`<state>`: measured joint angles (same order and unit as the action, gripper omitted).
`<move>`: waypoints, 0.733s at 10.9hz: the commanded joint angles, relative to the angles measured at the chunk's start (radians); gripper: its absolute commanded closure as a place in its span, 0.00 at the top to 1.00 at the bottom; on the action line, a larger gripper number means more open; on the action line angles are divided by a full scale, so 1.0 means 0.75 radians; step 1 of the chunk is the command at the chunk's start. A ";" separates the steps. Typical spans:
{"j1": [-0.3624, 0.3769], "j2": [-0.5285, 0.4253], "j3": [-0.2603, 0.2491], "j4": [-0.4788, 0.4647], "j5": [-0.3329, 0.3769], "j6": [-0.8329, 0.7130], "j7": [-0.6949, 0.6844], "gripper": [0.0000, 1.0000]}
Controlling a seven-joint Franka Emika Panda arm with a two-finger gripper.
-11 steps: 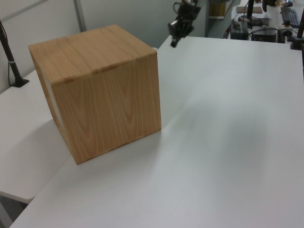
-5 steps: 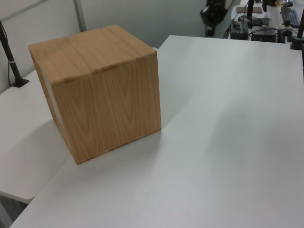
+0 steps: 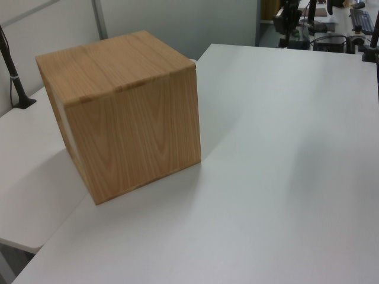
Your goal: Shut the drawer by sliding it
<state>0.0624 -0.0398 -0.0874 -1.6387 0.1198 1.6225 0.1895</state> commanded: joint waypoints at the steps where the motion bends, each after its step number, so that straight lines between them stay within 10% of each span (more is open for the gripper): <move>1: -0.105 -0.057 0.055 -0.069 -0.015 0.025 -0.254 0.00; 2: -0.114 -0.053 0.055 -0.067 -0.015 0.052 -0.320 0.01; 4: -0.106 -0.027 0.055 -0.057 -0.065 0.068 -0.353 0.99; 8: -0.100 -0.004 0.055 -0.018 -0.163 0.090 -0.337 1.00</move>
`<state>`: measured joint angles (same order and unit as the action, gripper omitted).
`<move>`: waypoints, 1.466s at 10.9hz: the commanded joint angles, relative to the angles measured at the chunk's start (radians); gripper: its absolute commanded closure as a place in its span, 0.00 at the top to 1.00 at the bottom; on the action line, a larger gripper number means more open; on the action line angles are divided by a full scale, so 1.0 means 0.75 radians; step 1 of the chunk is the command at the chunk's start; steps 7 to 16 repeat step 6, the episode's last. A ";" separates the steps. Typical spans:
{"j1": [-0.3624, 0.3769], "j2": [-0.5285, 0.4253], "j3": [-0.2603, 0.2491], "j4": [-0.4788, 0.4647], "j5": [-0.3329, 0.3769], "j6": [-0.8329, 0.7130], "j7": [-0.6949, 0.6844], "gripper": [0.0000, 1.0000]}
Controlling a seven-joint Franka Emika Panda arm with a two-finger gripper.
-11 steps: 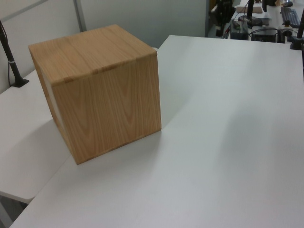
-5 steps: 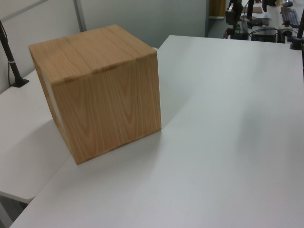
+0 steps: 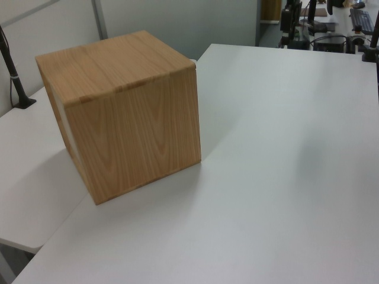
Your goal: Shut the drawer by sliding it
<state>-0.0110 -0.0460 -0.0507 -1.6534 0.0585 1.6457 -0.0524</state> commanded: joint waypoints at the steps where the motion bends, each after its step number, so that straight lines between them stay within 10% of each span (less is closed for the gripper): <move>1: -0.012 0.004 0.006 0.002 -0.088 0.126 -0.012 1.00; 16: -0.010 0.006 -0.004 0.002 -0.107 0.150 -0.010 1.00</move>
